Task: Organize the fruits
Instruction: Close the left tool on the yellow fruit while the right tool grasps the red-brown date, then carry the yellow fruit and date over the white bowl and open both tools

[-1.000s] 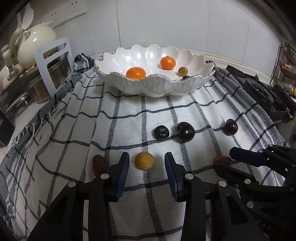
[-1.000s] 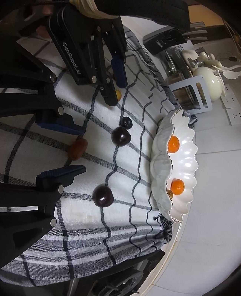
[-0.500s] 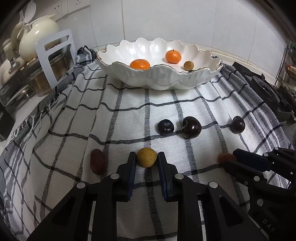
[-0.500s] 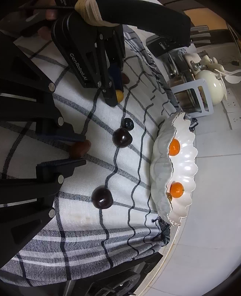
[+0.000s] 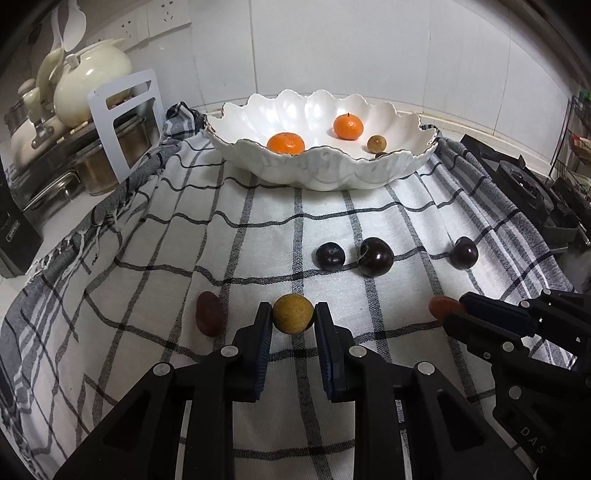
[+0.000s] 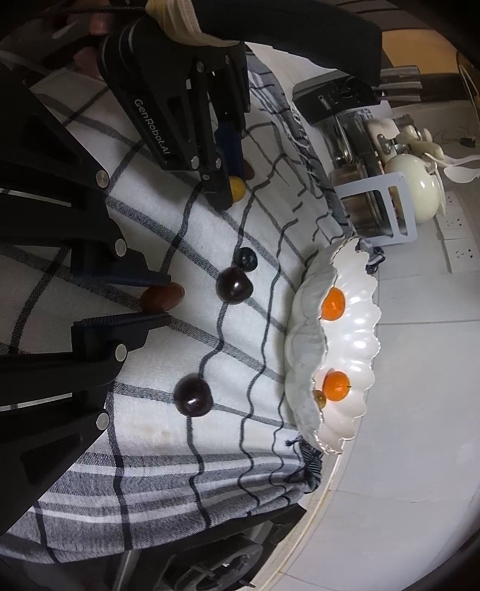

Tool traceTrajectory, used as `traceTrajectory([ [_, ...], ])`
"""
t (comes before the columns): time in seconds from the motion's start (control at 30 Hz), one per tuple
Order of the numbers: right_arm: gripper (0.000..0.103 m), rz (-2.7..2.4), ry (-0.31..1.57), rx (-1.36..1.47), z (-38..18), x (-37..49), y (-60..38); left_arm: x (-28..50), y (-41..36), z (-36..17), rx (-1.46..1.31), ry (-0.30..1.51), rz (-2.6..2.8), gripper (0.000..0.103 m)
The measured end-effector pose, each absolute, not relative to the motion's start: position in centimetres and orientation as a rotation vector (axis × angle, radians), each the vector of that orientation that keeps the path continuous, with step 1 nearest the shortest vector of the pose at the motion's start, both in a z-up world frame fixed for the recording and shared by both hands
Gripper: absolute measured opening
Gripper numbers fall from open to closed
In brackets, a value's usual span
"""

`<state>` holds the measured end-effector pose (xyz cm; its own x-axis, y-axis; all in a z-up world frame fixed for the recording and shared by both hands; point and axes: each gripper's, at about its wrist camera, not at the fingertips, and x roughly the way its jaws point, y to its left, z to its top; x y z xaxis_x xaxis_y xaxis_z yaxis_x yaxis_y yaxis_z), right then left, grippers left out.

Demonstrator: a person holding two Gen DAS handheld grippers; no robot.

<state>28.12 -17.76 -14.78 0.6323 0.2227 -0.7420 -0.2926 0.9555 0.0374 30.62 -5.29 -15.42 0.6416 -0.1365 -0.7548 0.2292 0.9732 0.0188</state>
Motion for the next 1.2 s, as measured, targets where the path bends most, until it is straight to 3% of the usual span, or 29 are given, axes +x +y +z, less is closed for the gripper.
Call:
traceTrajectory([
  [1.2, 0.015, 0.225, 0.544, -0.044, -4.9, 30.0, -19.6, 30.9, -6.1, -5.4, 0.069, 0.601, -0.196, 0.024],
])
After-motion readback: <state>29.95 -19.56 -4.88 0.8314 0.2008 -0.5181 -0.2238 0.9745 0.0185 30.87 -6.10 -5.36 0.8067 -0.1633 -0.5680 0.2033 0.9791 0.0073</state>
